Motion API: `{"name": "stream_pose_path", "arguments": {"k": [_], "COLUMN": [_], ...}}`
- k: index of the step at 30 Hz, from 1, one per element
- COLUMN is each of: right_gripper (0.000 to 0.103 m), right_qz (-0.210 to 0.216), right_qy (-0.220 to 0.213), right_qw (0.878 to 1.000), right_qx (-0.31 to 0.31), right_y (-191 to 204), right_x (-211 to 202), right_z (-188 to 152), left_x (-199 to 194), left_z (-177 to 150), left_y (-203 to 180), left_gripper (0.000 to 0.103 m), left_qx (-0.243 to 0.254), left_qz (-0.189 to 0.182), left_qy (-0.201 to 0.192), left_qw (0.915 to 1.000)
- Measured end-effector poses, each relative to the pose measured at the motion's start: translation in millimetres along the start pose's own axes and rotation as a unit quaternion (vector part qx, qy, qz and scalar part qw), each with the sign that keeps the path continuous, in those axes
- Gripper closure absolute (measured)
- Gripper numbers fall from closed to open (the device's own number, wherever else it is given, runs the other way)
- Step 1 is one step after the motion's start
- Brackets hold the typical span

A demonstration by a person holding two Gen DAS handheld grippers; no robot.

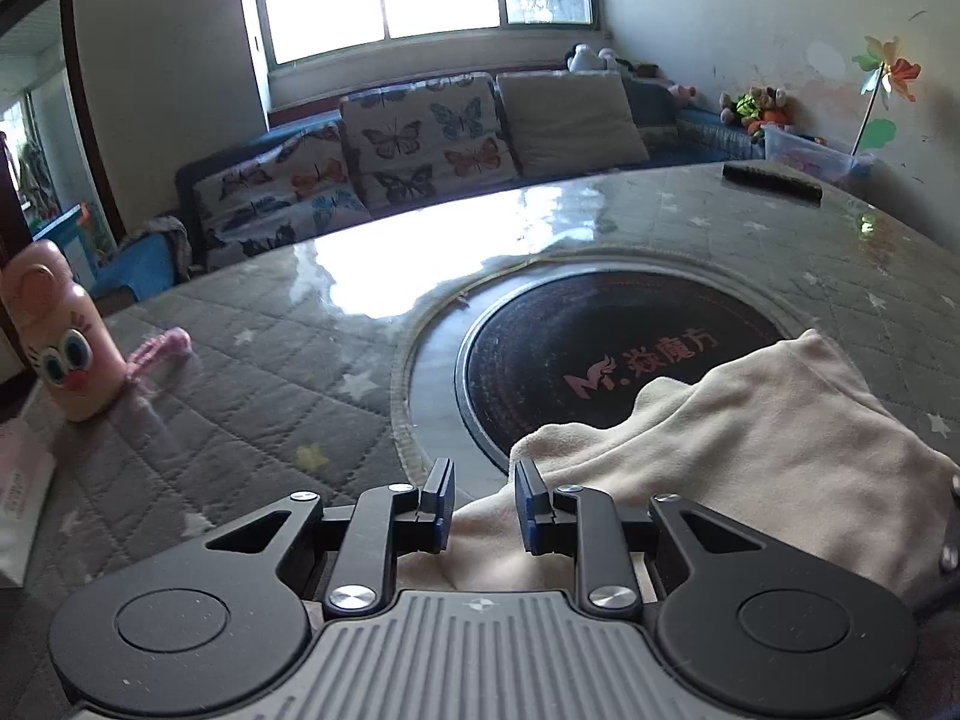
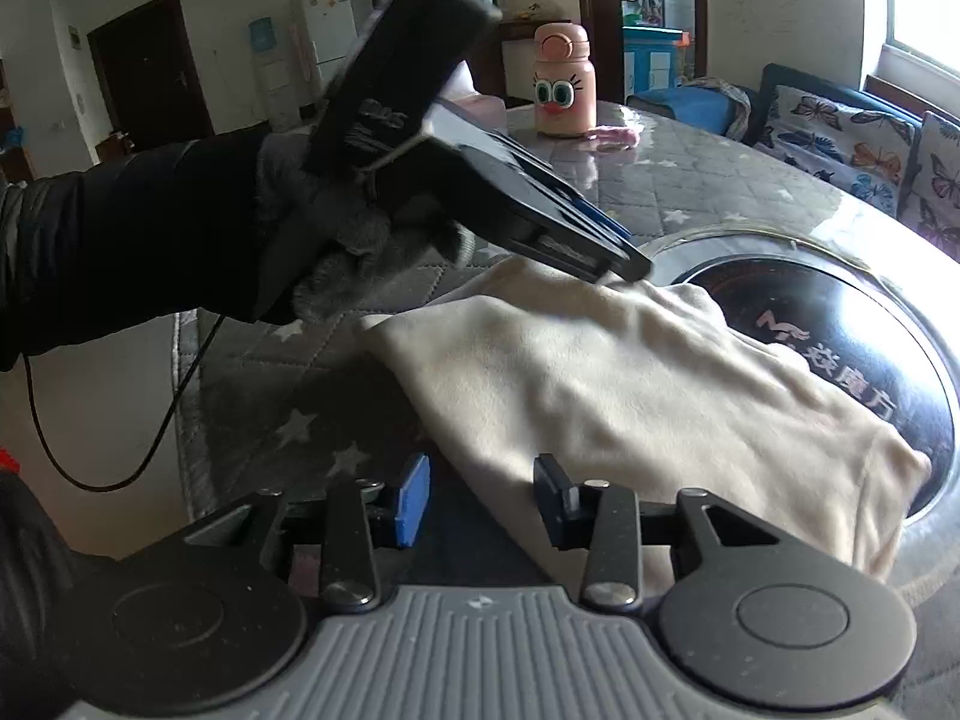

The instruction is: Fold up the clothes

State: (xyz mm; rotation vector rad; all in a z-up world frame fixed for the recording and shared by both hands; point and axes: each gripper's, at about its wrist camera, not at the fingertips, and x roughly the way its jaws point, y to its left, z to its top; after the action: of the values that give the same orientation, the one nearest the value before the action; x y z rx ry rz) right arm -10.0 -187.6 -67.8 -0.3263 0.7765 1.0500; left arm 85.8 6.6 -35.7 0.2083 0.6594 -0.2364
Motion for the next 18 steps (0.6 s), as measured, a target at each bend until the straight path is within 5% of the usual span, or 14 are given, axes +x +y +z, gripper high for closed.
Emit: {"name": "stream_pose_path", "arguments": {"k": [7, 18], "right_gripper": [0.056, 0.055], "right_qz": [-0.059, -0.1], "right_qy": [-0.036, -0.007], "right_qw": [0.996, 0.987], "right_qx": [0.055, 0.124], "right_y": [-19, -49], "right_x": [-28, -51], "right_z": [-10, -50], "left_x": [-40, -55], "left_z": [-25, -53], "left_y": [-24, -21], "left_gripper": [0.078, 0.078], "left_qx": [0.024, -0.003], "left_qz": [-0.016, -0.012], "left_qy": [-0.021, -0.004], "left_qw": [0.9994, 0.9999]}}
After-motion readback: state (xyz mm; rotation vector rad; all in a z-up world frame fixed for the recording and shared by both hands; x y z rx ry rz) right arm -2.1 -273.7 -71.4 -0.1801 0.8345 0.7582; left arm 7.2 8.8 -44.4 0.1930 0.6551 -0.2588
